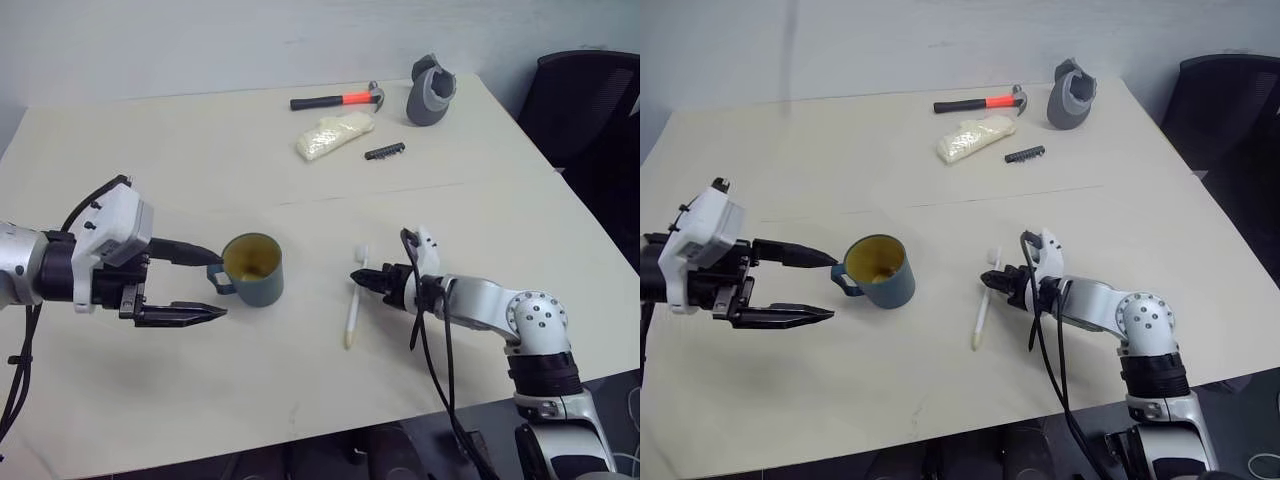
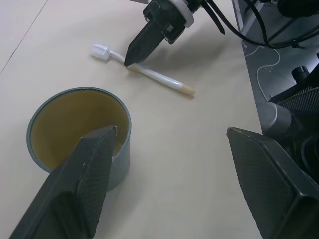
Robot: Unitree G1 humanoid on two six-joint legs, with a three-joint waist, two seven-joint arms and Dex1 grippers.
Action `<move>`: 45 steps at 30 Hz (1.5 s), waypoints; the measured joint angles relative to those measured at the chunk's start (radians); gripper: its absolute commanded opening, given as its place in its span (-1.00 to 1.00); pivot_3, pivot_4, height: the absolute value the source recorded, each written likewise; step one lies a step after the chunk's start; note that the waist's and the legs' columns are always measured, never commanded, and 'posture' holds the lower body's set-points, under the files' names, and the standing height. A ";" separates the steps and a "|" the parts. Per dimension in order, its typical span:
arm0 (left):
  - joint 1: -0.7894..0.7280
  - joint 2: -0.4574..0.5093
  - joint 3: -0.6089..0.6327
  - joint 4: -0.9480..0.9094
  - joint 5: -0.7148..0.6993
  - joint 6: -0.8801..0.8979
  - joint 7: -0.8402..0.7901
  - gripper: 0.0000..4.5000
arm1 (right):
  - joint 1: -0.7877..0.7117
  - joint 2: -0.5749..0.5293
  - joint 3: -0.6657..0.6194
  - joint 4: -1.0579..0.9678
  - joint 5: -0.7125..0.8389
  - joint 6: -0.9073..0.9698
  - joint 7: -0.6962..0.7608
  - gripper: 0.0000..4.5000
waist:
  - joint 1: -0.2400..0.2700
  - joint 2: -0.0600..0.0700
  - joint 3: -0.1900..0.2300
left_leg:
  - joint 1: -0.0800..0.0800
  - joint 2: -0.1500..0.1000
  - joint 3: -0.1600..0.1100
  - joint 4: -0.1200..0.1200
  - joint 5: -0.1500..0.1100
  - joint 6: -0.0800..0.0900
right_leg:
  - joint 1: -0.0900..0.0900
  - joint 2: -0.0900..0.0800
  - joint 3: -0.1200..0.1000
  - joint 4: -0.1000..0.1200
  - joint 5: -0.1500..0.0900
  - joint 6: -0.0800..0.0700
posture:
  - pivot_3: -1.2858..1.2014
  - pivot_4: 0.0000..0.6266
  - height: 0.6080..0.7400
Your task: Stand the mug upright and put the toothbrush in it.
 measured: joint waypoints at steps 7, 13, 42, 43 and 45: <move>-0.008 -0.005 -0.014 0.000 0.000 0.000 0.013 0.67 | -0.006 0.007 -0.003 0.000 -0.061 0.016 0.062 -0.88 | 0.007 0.000 0.000 | -0.002 -0.001 0.001 0.000 0.000 0.000 | -0.003 0.000 0.001 0.001 0.000 0.000 | 0.03 -0.52 1.00; 0.043 -0.027 0.036 0.001 -0.008 0.024 0.054 0.67 | -0.097 -0.067 0.000 -0.053 -0.333 -0.063 0.300 -0.88 | 0.010 0.003 0.002 | -0.018 -0.005 0.001 0.004 0.001 0.003 | -0.017 -0.003 0.001 0.003 0.001 0.002 | 0.03 -0.52 1.00; 0.251 -0.136 0.392 -0.067 -0.163 0.196 0.260 0.67 | -0.323 0.287 0.234 -0.076 -0.998 -0.471 0.985 0.45 | -0.002 0.002 0.001 | -0.020 -0.010 0.007 0.003 0.002 0.001 | -0.025 -0.004 -0.001 0.009 0.001 0.001 | 0.03 -0.52 1.00; 0.249 -0.136 0.390 -0.062 -0.161 0.193 0.260 0.67 | -0.318 0.259 0.230 -0.104 -0.995 -0.456 1.003 0.60 | -0.002 0.002 0.001 | -0.020 -0.010 0.007 0.003 0.002 0.001 | -0.025 -0.004 -0.001 0.009 0.001 0.001 | 0.03 -0.52 1.00; 0.248 -0.135 0.386 -0.048 -0.154 0.182 0.258 0.67 | -0.315 0.165 0.213 -0.158 -0.974 -0.422 1.066 0.93 | 0.005 0.002 0.001 | -0.020 -0.011 0.007 0.004 0.002 0.001 | -0.025 -0.005 -0.001 0.009 0.001 0.001 | 0.03 -0.52 1.00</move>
